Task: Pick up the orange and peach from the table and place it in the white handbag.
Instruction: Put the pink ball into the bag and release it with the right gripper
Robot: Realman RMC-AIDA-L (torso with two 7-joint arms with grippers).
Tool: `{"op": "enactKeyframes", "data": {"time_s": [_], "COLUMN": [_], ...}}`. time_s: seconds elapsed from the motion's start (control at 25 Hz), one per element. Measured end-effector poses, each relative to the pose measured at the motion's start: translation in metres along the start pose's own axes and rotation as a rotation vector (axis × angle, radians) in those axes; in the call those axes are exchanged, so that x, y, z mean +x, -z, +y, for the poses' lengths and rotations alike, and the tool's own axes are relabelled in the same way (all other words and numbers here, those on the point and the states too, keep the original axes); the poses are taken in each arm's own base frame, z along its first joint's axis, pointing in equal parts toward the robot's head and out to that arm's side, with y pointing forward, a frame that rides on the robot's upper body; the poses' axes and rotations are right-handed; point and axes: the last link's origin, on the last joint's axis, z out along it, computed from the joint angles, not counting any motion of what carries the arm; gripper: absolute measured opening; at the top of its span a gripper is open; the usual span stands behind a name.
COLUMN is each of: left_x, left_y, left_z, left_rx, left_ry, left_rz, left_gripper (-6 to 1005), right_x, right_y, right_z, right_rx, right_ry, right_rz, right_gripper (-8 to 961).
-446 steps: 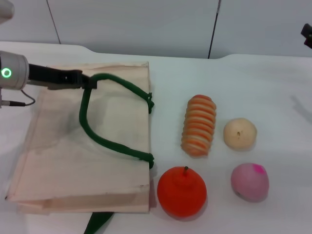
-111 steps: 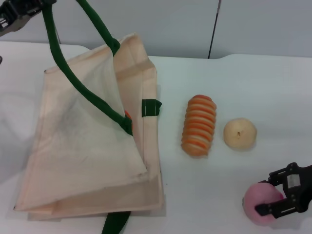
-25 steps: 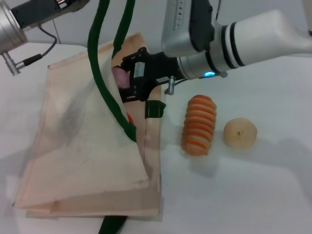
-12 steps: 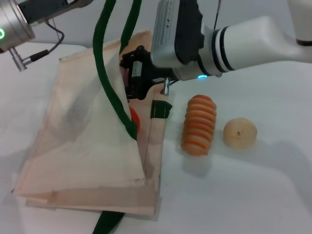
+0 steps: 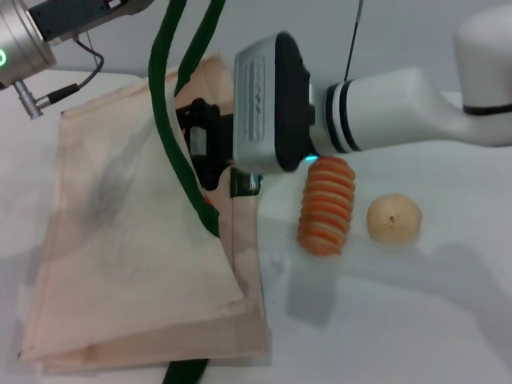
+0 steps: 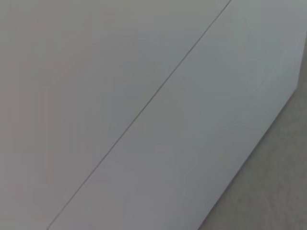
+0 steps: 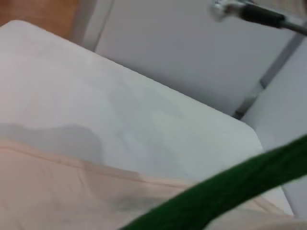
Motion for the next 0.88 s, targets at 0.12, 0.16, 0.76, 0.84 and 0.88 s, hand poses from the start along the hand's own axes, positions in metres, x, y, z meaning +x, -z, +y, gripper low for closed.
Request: {"op": "enactKeyframes", "data": {"time_s": [0.12, 0.16, 0.76, 0.84, 0.88], "left_x": [0.000, 0.000, -0.005, -0.006, -0.006], "left_y": [0.001, 0.001, 0.030, 0.033, 0.034], "left_z": [-0.001, -0.001, -0.013, -0.014, -0.015], "left_rx": [0.005, 0.007, 0.102, 0.111, 0.116], "left_ry": [0.001, 0.001, 0.020, 0.021, 0.022], "left_rz": [0.001, 0.002, 0.044, 0.049, 0.050], "left_gripper": [157, 157, 158, 158, 158], "right_x": [0.001, 0.001, 0.016, 0.021, 0.023], "right_y": [-0.001, -0.001, 0.016, 0.025, 0.029], "right_z": [0.004, 0.004, 0.005, 0.006, 0.005], "right_rx": [0.004, 0.008, 0.031, 0.032, 0.036], "right_ry": [0.033, 0.034, -0.022, -0.036, -0.042], "right_rz": [-0.007, -0.010, -0.059, -0.090, -0.099], "right_gripper": [546, 546, 804, 863, 861]}}
